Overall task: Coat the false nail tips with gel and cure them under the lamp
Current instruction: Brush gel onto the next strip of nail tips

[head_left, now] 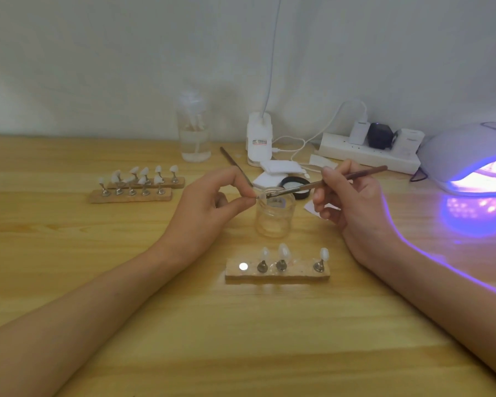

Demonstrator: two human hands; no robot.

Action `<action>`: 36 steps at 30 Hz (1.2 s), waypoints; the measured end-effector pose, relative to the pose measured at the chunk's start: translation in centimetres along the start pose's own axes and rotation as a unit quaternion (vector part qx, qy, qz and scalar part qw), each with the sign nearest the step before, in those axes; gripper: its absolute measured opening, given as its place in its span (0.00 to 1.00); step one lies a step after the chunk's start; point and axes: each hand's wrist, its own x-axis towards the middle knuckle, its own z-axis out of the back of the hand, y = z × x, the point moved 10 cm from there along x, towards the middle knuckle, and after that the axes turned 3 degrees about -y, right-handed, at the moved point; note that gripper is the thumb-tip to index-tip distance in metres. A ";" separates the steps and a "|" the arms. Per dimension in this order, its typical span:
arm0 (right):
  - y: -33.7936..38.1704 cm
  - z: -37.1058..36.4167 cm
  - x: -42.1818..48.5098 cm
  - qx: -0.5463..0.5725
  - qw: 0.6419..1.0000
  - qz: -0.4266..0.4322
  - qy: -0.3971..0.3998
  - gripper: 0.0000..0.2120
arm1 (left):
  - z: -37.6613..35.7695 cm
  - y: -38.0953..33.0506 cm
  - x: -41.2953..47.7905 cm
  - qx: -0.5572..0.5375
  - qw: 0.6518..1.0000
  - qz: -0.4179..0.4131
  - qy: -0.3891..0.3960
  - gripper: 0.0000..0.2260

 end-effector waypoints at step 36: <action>0.3 -1.1 -0.2 0.024 0.999 0.007 0.048 0.10 | 0.2 -0.5 -0.2 0.043 0.998 -0.033 -0.016 0.07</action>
